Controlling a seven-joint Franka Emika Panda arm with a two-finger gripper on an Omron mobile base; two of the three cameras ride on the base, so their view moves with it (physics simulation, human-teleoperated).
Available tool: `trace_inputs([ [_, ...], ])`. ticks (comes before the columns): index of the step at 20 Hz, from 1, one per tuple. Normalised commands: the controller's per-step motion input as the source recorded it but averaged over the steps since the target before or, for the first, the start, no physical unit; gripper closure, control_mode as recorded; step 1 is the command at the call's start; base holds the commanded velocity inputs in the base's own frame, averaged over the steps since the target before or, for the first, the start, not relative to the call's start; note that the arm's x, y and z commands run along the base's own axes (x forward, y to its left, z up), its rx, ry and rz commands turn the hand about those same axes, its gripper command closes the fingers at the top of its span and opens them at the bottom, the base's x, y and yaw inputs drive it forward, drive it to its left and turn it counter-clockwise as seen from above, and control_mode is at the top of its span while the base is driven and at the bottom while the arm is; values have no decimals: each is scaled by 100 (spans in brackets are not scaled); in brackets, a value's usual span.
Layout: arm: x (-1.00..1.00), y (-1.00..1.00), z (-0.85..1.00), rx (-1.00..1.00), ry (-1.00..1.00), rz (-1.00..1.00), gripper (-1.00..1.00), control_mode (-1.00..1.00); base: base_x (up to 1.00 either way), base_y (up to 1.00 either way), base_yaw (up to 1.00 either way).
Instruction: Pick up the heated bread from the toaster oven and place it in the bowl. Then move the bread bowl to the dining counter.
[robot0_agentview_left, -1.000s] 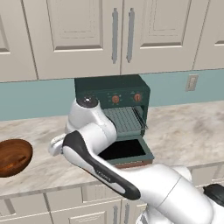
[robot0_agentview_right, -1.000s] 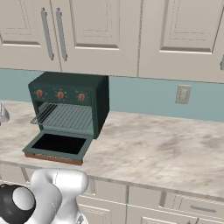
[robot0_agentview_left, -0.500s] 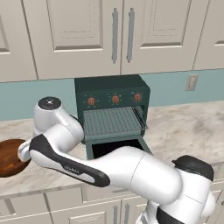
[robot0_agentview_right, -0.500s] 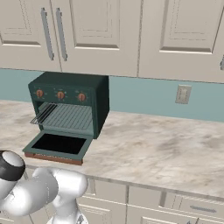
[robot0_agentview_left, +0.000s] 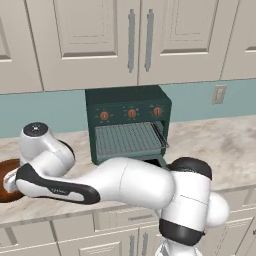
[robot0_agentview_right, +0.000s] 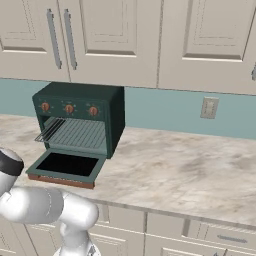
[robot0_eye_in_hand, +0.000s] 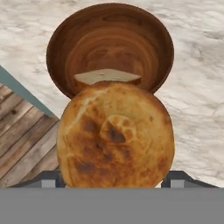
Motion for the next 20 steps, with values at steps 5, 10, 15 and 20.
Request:
trace_inputs([
  [5,44,47,-26,0,-1,0,100,-100,0,0,0],
  [10,67,53,-29,0,0,0,100,-100,0,0,0],
  [15,55,56,-15,-4,0,-3,-100,-100,0,0,0],
  [20,12,27,0,-1,4,-6,-100,-100,0,0,0],
])
